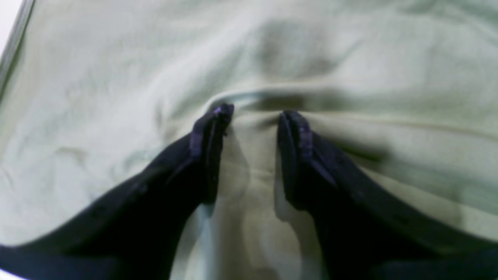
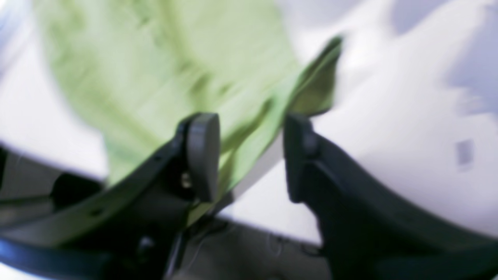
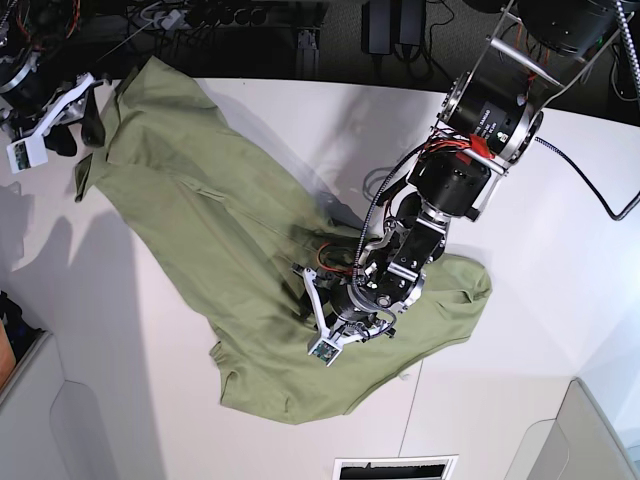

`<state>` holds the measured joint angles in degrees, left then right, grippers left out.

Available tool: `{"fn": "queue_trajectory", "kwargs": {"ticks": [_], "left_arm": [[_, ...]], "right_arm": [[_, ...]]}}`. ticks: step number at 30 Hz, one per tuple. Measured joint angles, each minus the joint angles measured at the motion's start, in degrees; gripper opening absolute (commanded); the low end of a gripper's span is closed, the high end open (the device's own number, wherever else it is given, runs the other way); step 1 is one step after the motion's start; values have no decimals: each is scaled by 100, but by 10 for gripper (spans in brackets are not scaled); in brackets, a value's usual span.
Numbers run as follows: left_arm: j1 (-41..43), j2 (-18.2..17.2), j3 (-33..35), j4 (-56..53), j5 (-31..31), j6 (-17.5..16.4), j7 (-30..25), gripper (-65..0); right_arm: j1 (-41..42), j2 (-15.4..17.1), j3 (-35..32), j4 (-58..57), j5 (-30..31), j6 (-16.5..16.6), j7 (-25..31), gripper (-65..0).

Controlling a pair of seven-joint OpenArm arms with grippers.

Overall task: Layout the t-shirt on the table in an organized manner, then fold the t-shirt properly
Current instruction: 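Drag the held shirt edge with the left gripper toward the right gripper, then release and regrasp the shirt fabric with the left gripper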

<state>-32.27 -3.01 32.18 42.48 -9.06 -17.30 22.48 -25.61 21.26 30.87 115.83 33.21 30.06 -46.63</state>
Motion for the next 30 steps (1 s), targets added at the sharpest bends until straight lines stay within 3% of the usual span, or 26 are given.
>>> {"fn": "queue_trajectory", "kwargs": {"ticks": [1,2,17,21,26,30], "left_arm": [[2,0,0,26,28,4,4,-379],[2,-2,0,85,44,13,66,-379],[789,-138,7,2194,118,11,1528,-379],[1134,-144,11,2761,-323,-380,1792,-379],[1561,-164,39,3595,-691,-570,1827,-379],[1504,-262,37,3812,-560,-570,1733,-379]], "right_arm": [[177,0,0,-42,-72,-24,48,-620],[354,0,-15,-133,-146,-33,151,-650],[2374,-28,-1154,-3359,-507,-22,439,-650],[2822,-15,-1217,-3755,-761,-42,546,-650],[3088,-15,-1226,-3950,-905,-46,544,-650],[3156,-15,-1226,-3989,-927,-48,457,-650]]}}
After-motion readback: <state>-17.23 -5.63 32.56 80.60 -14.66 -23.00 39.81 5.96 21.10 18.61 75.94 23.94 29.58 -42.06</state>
